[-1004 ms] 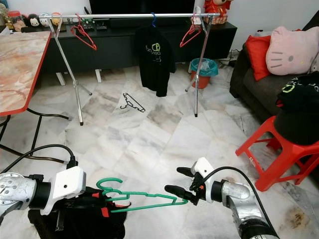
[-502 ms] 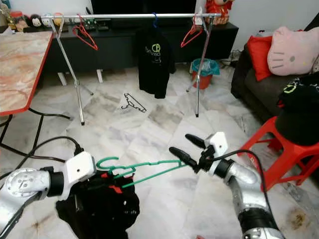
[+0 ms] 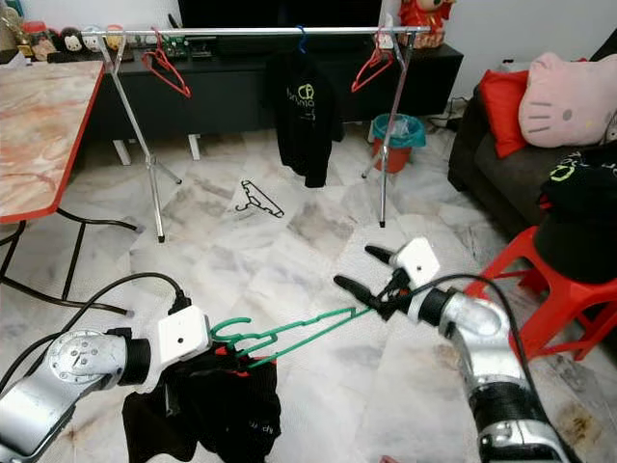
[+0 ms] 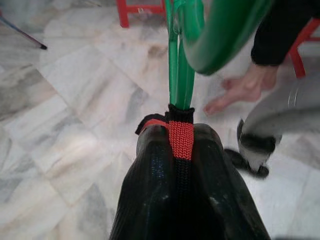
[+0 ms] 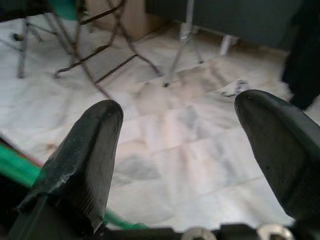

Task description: Hang hanger

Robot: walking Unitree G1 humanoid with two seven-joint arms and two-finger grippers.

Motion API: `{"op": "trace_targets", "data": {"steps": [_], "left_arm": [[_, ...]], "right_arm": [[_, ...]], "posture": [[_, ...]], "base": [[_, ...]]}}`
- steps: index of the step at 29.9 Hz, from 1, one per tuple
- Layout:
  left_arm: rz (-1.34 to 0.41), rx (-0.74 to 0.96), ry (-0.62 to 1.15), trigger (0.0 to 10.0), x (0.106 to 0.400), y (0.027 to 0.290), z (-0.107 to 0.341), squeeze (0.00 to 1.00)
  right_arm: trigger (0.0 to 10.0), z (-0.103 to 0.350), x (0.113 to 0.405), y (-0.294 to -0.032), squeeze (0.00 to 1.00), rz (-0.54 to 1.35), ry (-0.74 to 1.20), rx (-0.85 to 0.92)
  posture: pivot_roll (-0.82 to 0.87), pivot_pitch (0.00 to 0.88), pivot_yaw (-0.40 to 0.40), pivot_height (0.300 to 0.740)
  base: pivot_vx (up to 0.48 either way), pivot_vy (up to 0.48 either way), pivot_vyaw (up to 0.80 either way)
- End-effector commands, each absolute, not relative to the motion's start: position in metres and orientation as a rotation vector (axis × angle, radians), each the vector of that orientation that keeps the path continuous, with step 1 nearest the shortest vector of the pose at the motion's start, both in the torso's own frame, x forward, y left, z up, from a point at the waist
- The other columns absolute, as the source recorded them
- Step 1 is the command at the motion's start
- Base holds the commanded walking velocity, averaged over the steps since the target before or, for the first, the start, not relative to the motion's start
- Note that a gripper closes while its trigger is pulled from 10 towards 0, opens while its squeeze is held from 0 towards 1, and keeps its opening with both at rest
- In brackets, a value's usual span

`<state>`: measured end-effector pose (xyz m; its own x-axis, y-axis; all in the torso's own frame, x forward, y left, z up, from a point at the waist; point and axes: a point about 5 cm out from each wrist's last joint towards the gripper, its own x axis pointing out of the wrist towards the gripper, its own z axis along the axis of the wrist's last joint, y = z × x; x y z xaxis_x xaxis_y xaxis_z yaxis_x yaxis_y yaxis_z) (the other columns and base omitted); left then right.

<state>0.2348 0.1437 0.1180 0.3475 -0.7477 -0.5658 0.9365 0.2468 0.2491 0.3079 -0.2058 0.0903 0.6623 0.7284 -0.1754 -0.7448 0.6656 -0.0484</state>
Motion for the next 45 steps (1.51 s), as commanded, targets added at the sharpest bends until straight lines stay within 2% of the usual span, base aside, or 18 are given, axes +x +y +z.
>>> {"op": "trace_targets", "data": {"steps": [1,3,10,12,18,24,28,32,45], "left_arm": [[-1.203,0.680,0.372,10.0,0.236,0.145,0.119,0.00],[-1.214,0.725,0.399,10.0,0.237,0.149,0.115,0.00],[-1.220,0.753,0.423,10.0,0.242,0.153,0.112,0.00],[-1.229,0.819,0.441,10.0,0.247,0.153,0.110,0.00],[-1.288,0.799,0.411,10.0,0.252,0.148,0.124,0.00],[-1.411,0.770,0.388,10.0,0.255,0.140,0.141,0.00],[-1.481,0.711,0.356,10.0,0.256,0.132,0.150,0.00],[-1.520,0.731,0.353,10.0,0.253,0.126,0.150,0.00],[-1.494,0.814,0.287,10.0,0.262,0.108,0.163,0.00]], "right_arm": [[10.0,0.099,0.309,-0.200,0.00,0.902,0.108,-0.110],[10.0,0.110,0.309,-0.195,0.00,1.007,0.083,-0.075],[10.0,0.117,0.305,-0.191,0.00,1.165,0.113,-0.110],[10.0,0.115,0.294,-0.187,0.00,1.341,0.194,-0.145],[10.0,0.110,0.284,-0.179,0.00,1.483,0.263,-0.166],[10.0,0.113,0.288,-0.165,0.00,1.586,0.279,-0.182],[10.0,0.115,0.290,-0.156,0.00,1.617,0.262,-0.205],[10.0,0.116,0.295,-0.150,0.00,1.595,0.229,-0.204],[10.0,0.115,0.294,-0.138,0.00,1.570,0.170,-0.194]], "posture": [[0.02,0.000,-0.045,0.736],[0.01,0.000,-0.043,0.736],[0.02,0.000,-0.044,0.736],[0.02,0.000,-0.045,0.736],[0.03,0.000,-0.041,0.736],[0.04,0.000,-0.040,0.736],[0.04,0.000,-0.041,0.736],[0.05,0.000,-0.043,0.736],[0.07,0.000,-0.041,0.736]], "base": [[0.000,0.000,0.00],[0.000,0.000,0.00],[0.000,0.000,0.00],[0.000,0.000,0.00],[0.000,0.000,0.00],[0.000,0.000,0.00],[0.000,0.000,0.00],[0.000,0.000,0.00],[0.000,0.000,0.00]]}}
